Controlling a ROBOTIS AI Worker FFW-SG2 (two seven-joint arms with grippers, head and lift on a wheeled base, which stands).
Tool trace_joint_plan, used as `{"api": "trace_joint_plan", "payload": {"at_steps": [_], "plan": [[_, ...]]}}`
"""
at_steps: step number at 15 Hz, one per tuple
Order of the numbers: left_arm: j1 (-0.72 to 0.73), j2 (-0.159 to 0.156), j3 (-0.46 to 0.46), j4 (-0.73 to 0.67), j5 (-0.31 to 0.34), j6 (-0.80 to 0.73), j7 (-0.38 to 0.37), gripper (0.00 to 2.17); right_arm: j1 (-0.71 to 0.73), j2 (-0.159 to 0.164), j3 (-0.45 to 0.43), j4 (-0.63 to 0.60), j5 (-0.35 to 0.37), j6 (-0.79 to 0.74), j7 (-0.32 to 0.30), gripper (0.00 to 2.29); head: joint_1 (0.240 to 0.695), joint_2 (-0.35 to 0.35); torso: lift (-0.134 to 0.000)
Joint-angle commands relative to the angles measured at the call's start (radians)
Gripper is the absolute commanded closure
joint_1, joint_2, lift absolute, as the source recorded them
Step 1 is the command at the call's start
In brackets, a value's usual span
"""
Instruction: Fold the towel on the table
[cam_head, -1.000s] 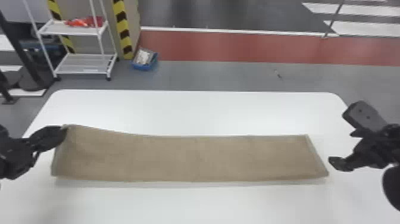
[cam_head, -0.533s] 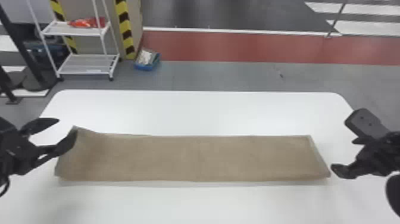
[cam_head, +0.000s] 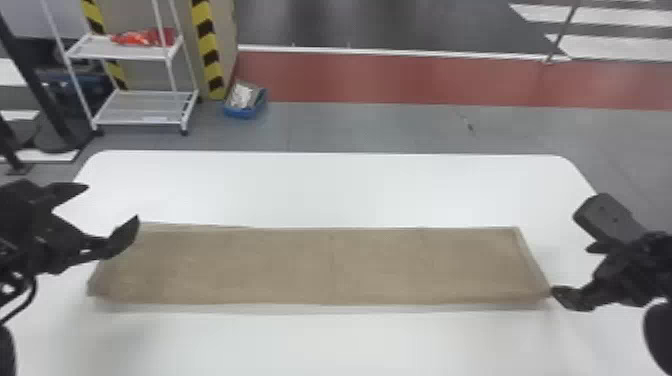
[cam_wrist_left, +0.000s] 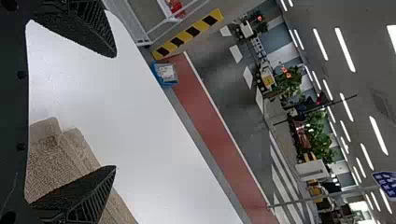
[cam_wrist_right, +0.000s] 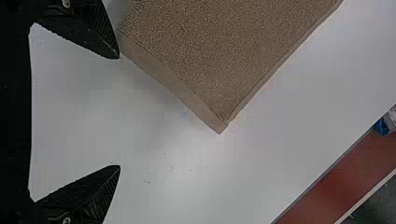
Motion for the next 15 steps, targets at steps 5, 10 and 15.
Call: {"api": "trace_joint_plan", "payload": {"at_steps": [5, 10, 15], "plan": [[0.031, -0.007, 0.031, -0.107, 0.049, 0.147, -0.058, 0.03, -0.041, 0.005, -0.071, -0.005, -0.103, 0.068, -0.011, 0.05, 0.695, -0.065, -0.124], [0.057, -0.007, 0.037, -0.146, 0.051, 0.157, -0.06, 0.04, -0.119, 0.006, -0.153, -0.005, -0.253, 0.328, 0.003, 0.05, 0.695, -0.077, -0.124], [0.074, -0.01, 0.047, -0.165, 0.051, 0.157, -0.067, 0.04, -0.149, 0.002, -0.202, 0.009, -0.329, 0.439, 0.005, 0.05, 0.695, -0.087, -0.124]]}}
